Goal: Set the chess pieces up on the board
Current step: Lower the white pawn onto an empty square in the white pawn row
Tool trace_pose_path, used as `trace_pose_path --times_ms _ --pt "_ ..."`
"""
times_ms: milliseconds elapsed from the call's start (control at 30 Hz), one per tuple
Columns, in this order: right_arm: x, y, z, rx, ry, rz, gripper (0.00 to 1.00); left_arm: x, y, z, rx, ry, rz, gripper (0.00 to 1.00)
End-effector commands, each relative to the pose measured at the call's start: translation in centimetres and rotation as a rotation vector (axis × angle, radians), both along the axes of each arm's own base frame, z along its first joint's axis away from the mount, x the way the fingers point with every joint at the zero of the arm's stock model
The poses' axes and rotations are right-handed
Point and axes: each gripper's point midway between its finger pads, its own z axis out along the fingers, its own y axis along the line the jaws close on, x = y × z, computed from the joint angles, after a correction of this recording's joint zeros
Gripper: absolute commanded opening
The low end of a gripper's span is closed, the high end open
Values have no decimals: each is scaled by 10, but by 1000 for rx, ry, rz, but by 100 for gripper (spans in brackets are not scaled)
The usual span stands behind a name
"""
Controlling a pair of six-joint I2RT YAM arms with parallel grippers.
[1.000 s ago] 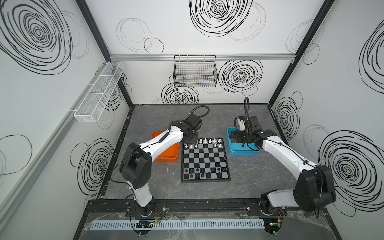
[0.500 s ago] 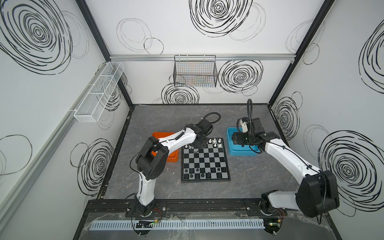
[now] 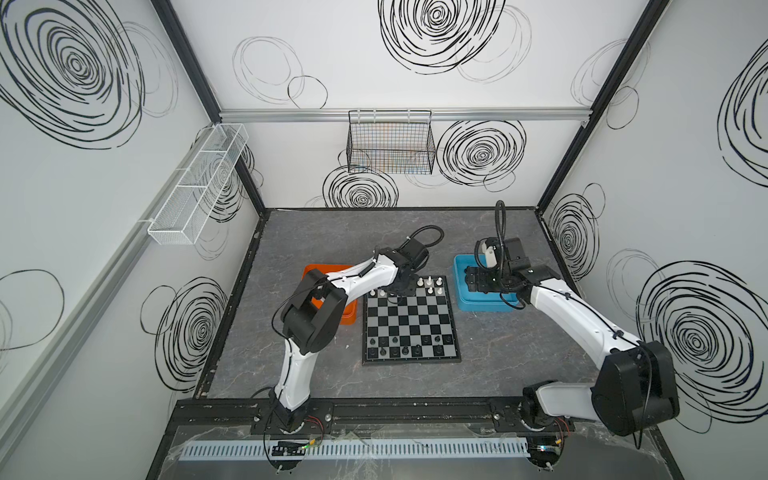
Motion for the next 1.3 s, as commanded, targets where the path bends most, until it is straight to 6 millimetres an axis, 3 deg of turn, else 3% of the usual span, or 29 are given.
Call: trace_pose_path --times_ms 0,1000,1267 --pt "-2 -4 3 -11 -14 -3 89 7 -9 0 -15 -15 10 16" --pt "-3 -7 2 -8 -41 -11 89 7 -6 -15 18 1 15 22" --pt "-3 -7 4 -9 -43 -11 89 7 -7 -2 2 -20 21 28"
